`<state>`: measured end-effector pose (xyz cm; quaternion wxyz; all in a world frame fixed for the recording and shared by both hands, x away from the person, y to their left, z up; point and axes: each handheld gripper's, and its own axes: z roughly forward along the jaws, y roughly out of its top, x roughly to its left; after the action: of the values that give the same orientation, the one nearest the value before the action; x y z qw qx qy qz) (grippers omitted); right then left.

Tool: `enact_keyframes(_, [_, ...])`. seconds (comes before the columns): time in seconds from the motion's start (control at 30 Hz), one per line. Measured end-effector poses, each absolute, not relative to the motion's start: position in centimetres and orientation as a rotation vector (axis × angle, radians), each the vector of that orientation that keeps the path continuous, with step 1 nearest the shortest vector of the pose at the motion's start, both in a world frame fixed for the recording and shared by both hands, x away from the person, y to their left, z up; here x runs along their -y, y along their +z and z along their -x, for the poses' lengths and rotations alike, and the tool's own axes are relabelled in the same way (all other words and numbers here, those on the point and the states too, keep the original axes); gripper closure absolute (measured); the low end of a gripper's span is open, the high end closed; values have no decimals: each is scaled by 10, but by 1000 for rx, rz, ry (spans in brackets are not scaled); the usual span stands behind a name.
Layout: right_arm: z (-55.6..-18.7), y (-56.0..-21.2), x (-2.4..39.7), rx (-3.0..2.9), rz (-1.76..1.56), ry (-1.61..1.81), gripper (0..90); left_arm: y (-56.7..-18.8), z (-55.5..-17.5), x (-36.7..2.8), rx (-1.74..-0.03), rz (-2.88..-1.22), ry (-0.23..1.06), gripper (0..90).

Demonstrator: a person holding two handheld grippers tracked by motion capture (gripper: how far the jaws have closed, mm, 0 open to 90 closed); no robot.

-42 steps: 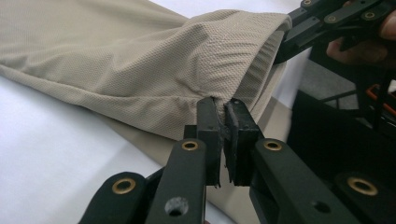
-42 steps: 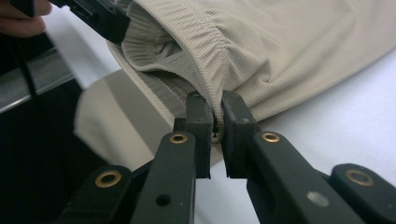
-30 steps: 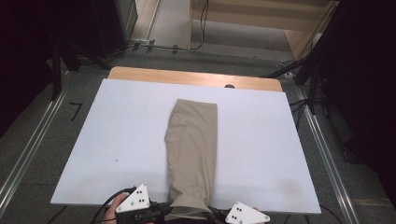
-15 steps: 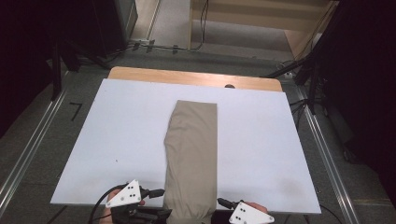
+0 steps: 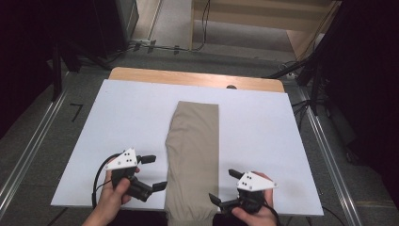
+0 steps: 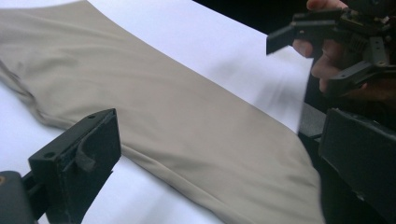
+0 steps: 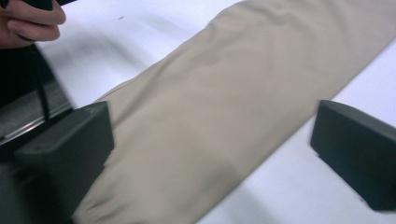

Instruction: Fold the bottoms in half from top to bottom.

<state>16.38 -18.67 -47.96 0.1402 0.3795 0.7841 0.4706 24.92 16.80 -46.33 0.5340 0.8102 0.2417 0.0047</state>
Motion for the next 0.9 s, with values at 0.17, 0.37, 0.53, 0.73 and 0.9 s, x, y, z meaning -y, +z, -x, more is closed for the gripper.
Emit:
enact_keyframes(0.17, [-204, -475, 194, -2232, -1095, 1328, 0, -460, -284, -161, -582, -1931, 29, 0])
enact_keyframes(0.37, [-258, -481, 202, -2220, -1162, 1349, 0, -455, -331, -149, -601, -1920, 44, 0])
enact_keyframes(0.53, [-295, -478, 206, -2220, -1162, 1352, 0, -460, -372, -142, -655, -1931, 50, 0])
enact_keyframes(0.73, [-345, -474, 214, -2215, -1213, 1323, 0, -466, -419, -130, -726, -1929, 24, 11])
enact_keyframes(0.9, [-380, -473, 217, -2192, -1290, 1287, 101, -467, -453, -118, -811, -1933, 20, 59])
